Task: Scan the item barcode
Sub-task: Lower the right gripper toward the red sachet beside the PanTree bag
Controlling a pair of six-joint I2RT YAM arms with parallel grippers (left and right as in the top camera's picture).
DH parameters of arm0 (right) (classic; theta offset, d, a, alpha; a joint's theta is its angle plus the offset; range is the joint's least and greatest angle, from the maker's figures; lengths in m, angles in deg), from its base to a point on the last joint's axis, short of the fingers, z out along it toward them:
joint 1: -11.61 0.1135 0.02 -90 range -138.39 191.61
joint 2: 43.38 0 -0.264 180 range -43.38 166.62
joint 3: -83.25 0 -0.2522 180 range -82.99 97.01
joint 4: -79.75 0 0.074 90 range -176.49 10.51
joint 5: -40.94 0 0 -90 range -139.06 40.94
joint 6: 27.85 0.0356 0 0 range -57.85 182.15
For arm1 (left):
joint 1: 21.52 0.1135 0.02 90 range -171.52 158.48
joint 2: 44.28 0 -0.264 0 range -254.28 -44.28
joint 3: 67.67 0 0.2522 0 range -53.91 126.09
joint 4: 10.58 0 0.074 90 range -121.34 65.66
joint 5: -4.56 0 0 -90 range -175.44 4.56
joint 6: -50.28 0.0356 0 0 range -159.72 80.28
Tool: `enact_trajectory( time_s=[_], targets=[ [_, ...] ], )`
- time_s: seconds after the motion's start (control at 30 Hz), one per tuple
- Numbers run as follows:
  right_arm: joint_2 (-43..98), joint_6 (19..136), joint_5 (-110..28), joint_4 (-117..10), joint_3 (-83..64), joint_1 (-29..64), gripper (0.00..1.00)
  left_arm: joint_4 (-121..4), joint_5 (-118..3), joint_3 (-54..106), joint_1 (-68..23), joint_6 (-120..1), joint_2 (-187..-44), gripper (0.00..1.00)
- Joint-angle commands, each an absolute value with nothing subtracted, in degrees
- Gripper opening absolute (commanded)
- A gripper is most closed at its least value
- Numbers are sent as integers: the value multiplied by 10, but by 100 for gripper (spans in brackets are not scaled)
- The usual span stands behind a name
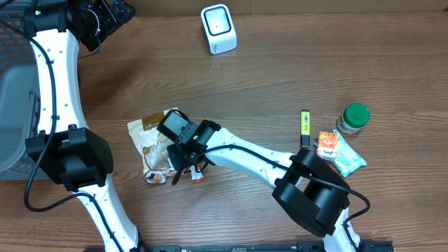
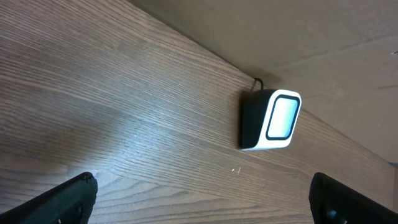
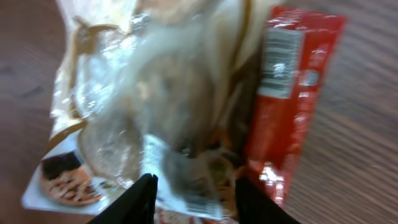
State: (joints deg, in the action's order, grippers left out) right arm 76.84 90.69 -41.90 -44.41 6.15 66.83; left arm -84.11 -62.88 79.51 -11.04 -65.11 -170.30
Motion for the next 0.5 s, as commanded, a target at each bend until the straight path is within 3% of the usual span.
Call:
enact_trajectory(
  time_s=[0.0,0.47],
  targets=[
    [768,904,-344,-460,60,671,43,-841,-620,793,-114,-655,-1699,100],
    [765,863,-335,-436,78,666,41,-841,-620,793,-114,-655,-1699,100]
  ],
)
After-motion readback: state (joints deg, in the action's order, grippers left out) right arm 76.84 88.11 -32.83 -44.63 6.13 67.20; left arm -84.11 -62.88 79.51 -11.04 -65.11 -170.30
